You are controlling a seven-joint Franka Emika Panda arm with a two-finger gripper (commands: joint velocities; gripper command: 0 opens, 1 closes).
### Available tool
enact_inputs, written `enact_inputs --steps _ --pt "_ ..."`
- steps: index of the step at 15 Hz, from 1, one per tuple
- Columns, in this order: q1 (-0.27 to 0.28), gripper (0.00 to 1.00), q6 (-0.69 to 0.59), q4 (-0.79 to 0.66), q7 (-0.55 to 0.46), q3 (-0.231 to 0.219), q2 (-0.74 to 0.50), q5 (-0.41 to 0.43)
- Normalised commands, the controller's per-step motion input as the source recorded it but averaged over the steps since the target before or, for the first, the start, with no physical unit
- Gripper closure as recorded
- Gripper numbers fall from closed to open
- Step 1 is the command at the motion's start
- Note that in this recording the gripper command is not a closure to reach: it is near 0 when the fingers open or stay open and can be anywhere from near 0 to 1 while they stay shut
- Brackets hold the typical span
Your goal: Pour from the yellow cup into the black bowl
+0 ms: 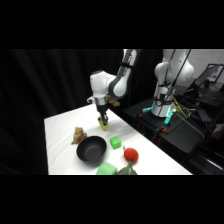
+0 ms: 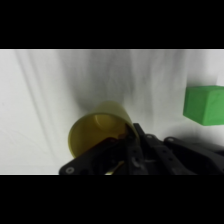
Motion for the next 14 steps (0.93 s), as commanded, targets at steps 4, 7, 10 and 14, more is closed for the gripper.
enact_inputs --steps 4,7,10,14 --pt "-0.161 0.20 0.16 0.03 -0.17 0.163 0.08 0.214" --pt "-0.155 0.00 0.12 -0.01 -0.20 0.141 0.01 0.176" --pt "-0.137 0.00 0.10 -0.10 -0.22 0.110 -0.12 0.146" --pt "-0.105 0.00 0.03 -0.16 -0.21 0.083 -0.23 0.122"
